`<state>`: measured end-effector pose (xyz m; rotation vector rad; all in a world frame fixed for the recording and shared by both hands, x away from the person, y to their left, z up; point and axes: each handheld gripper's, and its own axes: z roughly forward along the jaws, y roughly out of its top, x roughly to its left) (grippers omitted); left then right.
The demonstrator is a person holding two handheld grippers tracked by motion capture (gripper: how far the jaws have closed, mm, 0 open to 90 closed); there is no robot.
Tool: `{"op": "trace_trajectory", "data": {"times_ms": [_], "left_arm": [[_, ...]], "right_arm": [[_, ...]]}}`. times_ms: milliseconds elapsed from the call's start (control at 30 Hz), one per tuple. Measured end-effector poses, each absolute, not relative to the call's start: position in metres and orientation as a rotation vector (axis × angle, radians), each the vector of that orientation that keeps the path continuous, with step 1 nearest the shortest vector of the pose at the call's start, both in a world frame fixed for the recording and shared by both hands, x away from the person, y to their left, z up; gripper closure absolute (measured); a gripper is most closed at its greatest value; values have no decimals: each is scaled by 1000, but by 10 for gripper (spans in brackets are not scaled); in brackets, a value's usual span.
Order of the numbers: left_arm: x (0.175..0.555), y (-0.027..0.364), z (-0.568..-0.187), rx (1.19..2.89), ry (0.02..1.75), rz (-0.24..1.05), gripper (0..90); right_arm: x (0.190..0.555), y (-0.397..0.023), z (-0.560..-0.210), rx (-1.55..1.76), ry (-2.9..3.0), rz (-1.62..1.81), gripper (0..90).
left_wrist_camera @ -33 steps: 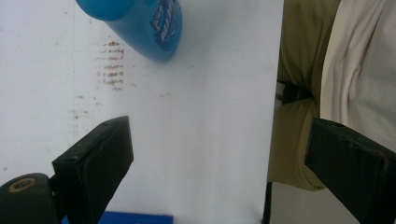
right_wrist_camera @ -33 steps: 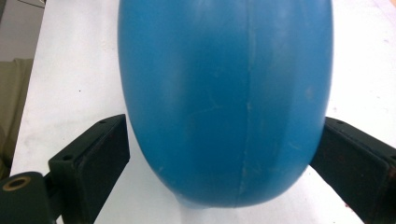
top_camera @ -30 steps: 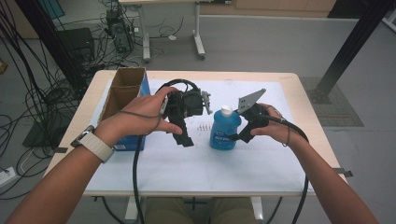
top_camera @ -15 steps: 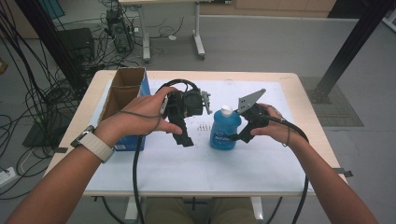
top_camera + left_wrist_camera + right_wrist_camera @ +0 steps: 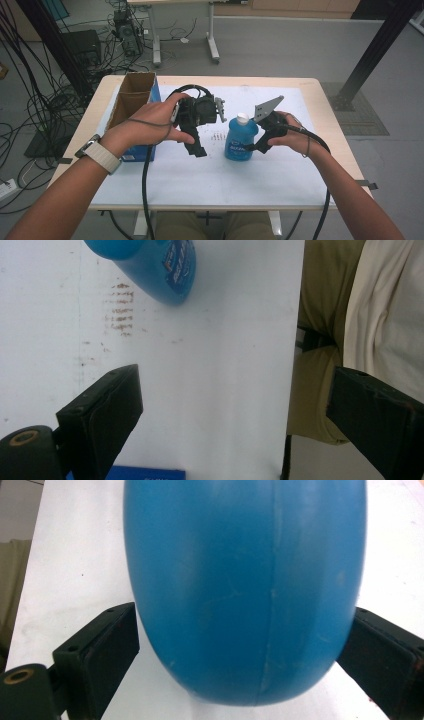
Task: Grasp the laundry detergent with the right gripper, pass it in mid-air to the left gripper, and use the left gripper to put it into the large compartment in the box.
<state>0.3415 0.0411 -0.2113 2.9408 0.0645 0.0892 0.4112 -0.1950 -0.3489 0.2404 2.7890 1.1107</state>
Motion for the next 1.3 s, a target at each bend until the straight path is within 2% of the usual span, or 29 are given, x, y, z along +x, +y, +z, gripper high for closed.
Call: {"op": "trace_trajectory", "data": {"times_ms": [1300], "left_arm": [[342, 43, -211, 2933, 70, 91, 87]], "right_arm": [[411, -194, -358, 272, 2761, 1197, 96]]}}
